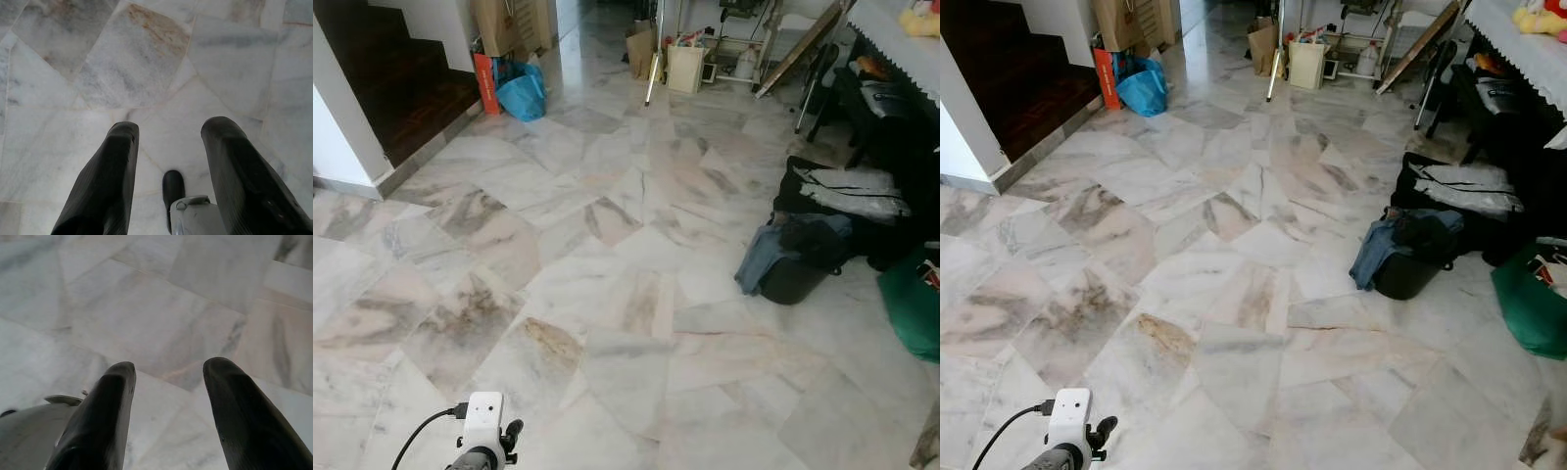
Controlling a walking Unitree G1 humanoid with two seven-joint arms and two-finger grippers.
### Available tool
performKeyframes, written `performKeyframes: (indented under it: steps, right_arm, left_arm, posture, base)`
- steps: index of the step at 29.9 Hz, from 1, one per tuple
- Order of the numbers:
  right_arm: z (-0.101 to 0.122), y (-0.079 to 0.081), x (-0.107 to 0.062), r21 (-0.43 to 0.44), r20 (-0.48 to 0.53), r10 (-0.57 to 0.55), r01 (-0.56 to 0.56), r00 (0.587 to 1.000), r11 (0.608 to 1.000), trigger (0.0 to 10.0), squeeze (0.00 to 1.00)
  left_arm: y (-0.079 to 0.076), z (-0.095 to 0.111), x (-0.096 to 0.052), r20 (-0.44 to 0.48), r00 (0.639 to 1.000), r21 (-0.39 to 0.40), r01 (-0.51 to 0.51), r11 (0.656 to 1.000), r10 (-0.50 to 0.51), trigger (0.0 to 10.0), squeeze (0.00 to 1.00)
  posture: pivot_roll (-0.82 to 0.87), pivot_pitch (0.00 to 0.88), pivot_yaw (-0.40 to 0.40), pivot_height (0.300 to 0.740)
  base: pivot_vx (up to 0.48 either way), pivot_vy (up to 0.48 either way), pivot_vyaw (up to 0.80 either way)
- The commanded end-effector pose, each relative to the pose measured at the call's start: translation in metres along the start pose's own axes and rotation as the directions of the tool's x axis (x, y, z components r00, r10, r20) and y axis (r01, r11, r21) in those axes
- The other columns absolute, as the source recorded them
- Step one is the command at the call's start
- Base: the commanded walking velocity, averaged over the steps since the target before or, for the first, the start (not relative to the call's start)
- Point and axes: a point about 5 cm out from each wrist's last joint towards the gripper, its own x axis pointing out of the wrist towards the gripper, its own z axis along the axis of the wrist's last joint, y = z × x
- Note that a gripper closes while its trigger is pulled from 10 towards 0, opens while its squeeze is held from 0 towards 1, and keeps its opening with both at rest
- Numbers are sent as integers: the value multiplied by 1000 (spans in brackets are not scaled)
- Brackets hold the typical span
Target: Move the pillow to the sofa from floor
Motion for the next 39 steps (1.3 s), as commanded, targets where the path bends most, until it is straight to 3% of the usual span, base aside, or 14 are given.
performKeyframes:
  steps: [1, 5, 8, 9, 11, 12, 13, 17, 22, 28, 29, 31, 33, 39]
  right_arm:
    - [-1, 0, -1, 11, 10, 6, -6, 1000, 1000, 10000, 0]
    - [4, 3, 0, -40, 55, 23, -21, 998, 999, 10000, 0]
    - [8, 4, -1, -15, 119, 43, -41, 992, 999, 10000, 0]
    - [68, 77, 24, -68, 322, 159, -145, 933, 987, 10000, 0]
    - [150, 179, 21, -174, 536, 299, -243, 790, 954, 10000, 0]
    - [171, 203, 14, -202, 590, 329, -260, 737, 944, 10000, 0]
    - [178, 207, 11, -209, 611, 335, -262, 717, 942, 10000, 0]
    - [198, 213, 0, -281, 678, 380, -256, 629, 925, 10000, 0]
    - [208, 211, -6, -277, 728, 376, -256, 573, 926, 10000, 0]
    - [207, 188, -13, -265, 809, 294, -131, 509, 955, 10000, 0]
    - [207, 188, -13, -265, 809, 294, -131, 509, 955, 10000, 0]
    - [187, 162, -16, -249, 829, 251, -72, 500, 966, 10000, 0]
    - [175, 151, -18, -242, 831, 234, -51, 504, 969, 10000, 0]
    - [121, 114, -26, -228, 802, 168, 34, 574, 973, 10000, 0]
  left_arm:
    - [2, 2, 0, 17, 1000, -4, -2, 1000, 2, 10000, 0]
    - [6, 5, 0, 37, 999, -4, -10, 1000, 10, 10000, 0]
    - [6, 7, 0, 50, 999, 0, -9, 1000, 9, 10000, 0]
    - [7, 10, 0, 65, 998, 13, 0, 1000, -1, 10000, 0]
    - [7, 12, 1, 74, 997, 25, 7, 1000, -9, 10000, 0]
    - [8, 12, 1, 75, 997, 30, 8, 1000, -10, 10000, 0]
    - [8, 13, 1, 75, 997, 32, 7, 999, -9, 10000, 0]
    - [10, 15, 2, 73, 997, 42, 6, 999, -9, 10000, 0]
    - [11, 14, 1, 67, 998, 42, 1, 999, -4, 10000, 0]
    - [12, 12, -1, 96, 995, 37, -2, 999, -1, 10000, 0]
    - [12, 12, -1, 96, 995, 37, -2, 999, -1, 10000, 0]
    - [16, 10, -4, 118, 993, 20, -10, 1000, 8, 10000, 0]
    - [17, 10, -4, 124, 992, 22, -10, 1000, 7, 10000, 0]
    - [20, 12, -7, 165, 986, 45, -6, 999, -2, 10000, 0]
  posture:
    - [147, 0, -41, 740]
    - [158, 0, -21, 740]
    - [145, 0, -8, 740]
    - [126, 0, 5, 740]
    - [123, 0, 9, 740]
    - [123, 0, 12, 740]
    - [120, 0, 14, 740]
    - [110, 0, 15, 740]
    - [110, 0, 10, 740]
    - [104, 0, -16, 740]
    - [104, 0, -16, 740]
    - [100, 0, -23, 740]
    - [98, 0, -25, 740]
    - [76, 0, -20, 740]
  base:
    - [0, 0, 0]
    - [0, 0, 0]
    - [0, 0, 0]
    - [0, 0, 0]
    - [0, 0, 0]
    - [0, 0, 0]
    - [0, 0, 0]
    - [0, 0, 0]
    - [0, 0, 0]
    - [0, 0, 0]
    - [0, 0, 0]
    - [0, 0, 0]
    - [0, 0, 0]
    - [0, 0, 0]
